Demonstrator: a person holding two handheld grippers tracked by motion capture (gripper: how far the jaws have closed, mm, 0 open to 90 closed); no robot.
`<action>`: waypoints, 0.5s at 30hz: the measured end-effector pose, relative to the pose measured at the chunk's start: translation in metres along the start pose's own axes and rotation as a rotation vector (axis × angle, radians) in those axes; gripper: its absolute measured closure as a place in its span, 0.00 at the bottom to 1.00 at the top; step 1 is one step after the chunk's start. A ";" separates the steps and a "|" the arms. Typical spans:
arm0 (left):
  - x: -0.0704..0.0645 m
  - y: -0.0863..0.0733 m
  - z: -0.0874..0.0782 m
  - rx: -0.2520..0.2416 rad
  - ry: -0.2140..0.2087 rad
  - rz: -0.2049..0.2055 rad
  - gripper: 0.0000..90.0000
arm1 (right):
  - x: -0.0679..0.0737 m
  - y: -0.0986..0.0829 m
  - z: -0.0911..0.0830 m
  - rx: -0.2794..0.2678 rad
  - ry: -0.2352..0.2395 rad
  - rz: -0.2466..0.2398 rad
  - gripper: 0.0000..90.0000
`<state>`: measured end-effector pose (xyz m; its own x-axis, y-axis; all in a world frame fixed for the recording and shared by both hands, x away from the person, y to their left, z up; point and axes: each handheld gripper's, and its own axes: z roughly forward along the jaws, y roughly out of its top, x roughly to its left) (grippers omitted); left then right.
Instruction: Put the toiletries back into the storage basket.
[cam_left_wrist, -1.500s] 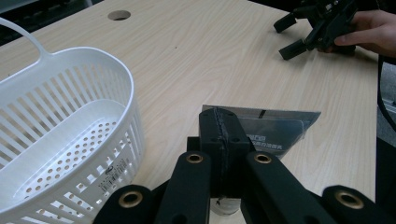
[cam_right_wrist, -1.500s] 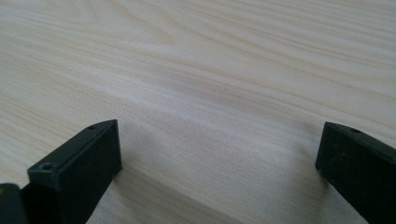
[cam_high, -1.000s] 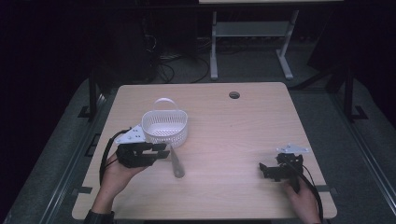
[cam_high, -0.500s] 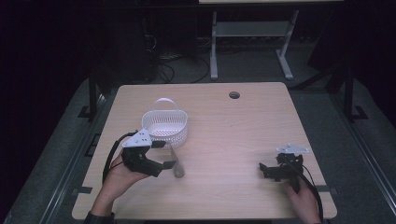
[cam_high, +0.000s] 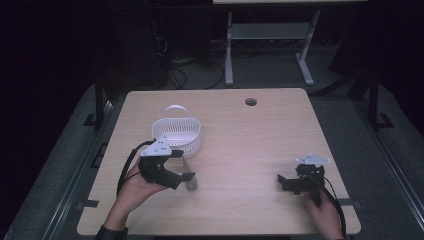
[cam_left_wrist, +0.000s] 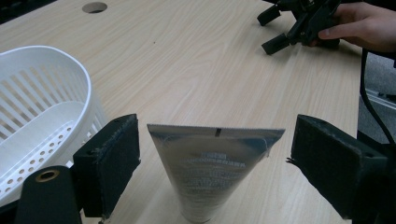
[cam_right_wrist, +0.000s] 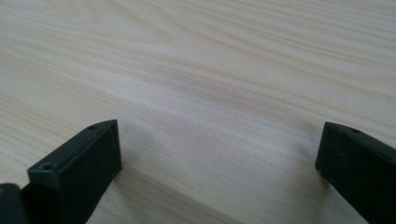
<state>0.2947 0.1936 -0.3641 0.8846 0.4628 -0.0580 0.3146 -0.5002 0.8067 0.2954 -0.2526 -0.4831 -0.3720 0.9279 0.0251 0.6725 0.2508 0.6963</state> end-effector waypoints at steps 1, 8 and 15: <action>0.000 0.001 0.001 0.001 0.003 -0.002 0.17 | 0.000 0.000 0.000 0.000 0.000 0.000 0.00; -0.001 0.009 0.008 0.022 0.013 -0.003 0.17 | 0.000 0.000 0.000 0.000 0.000 0.000 0.00; -0.004 0.012 0.017 0.064 0.024 0.015 0.20 | 0.000 0.000 0.000 0.000 0.000 0.000 0.00</action>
<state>0.3010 0.1737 -0.3641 0.8810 0.4721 -0.0314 0.3234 -0.5525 0.7682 0.2954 -0.2526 -0.4831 -0.3721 0.9279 0.0249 0.6725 0.2510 0.6962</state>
